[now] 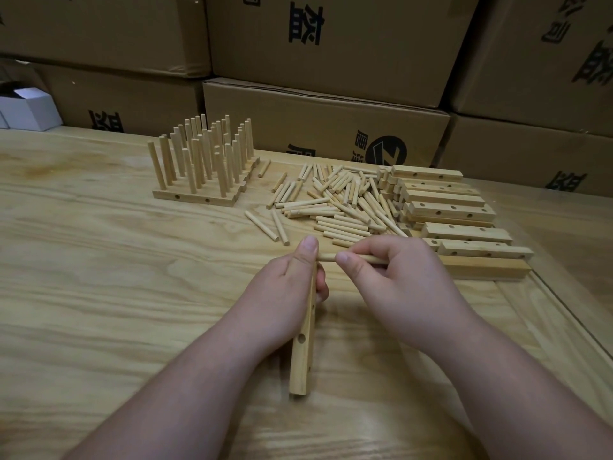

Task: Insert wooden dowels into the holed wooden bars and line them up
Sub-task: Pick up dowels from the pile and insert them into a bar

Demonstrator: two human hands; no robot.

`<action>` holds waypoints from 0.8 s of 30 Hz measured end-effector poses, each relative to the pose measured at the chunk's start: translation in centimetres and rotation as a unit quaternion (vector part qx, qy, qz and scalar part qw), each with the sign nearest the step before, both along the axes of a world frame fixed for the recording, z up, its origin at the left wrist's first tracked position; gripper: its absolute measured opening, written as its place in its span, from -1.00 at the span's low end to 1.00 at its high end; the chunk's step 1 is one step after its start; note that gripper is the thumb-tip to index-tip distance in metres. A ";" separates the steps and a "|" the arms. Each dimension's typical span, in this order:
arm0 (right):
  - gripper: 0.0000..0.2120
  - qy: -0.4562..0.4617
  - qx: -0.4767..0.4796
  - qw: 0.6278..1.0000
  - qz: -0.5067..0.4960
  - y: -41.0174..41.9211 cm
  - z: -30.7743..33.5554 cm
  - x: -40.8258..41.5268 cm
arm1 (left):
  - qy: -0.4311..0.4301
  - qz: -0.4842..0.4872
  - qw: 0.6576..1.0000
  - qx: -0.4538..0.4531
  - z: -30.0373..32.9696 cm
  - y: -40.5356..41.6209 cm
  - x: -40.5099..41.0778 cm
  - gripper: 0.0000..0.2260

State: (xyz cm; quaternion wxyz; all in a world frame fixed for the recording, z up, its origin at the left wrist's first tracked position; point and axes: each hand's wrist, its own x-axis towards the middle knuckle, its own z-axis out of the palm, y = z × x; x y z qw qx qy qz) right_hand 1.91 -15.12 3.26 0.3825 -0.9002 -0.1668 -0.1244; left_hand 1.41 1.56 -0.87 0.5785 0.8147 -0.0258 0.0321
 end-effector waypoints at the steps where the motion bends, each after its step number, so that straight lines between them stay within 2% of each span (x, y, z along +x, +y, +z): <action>1: -0.84 0.002 0.005 1.000 0.005 -0.1 0.0 0.0 | 0.001 -0.004 1.000 0.003 0.1 0.0 0.0 -0.42; 6: -0.91 0.012 0.053 0.998 0.019 -0.2 -0.7 0.3 | -0.006 -0.007 1.000 0.001 0.1 0.2 -0.2 -0.42; 11: -0.88 0.011 0.151 0.988 0.011 0.3 -1.9 0.1 | -0.006 -0.006 0.995 -0.099 0.1 0.2 -0.1 -0.41; 15: -0.98 -0.040 0.225 0.973 -0.024 0.2 -2.3 0.6 | 0.025 -0.039 0.988 -0.149 0.3 0.2 0.1 -0.65; 18: -0.77 -0.047 0.317 0.947 -0.037 -0.1 -2.7 0.9 | 0.051 0.000 0.978 -0.203 0.4 0.2 0.2 -0.70; 19: -0.73 -0.045 0.332 0.941 -0.043 -0.2 -2.9 1.0 | 0.059 0.023 0.967 -0.247 0.5 0.3 0.3 -0.69; 21: -0.74 -0.051 0.301 0.951 -0.056 -0.2 -3.6 1.2 | 0.069 0.071 0.927 -0.363 0.8 0.8 0.6 -0.67; 23: -0.87 -0.070 0.209 0.973 -0.068 0.1 -4.3 1.6 | 0.062 0.110 0.871 -0.474 1.1 1.6 1.0 -0.68; 24: -0.87 -0.081 0.146 0.984 -0.067 0.5 -4.6 1.8 | 0.054 0.126 0.845 -0.517 1.2 2.0 1.1 -0.69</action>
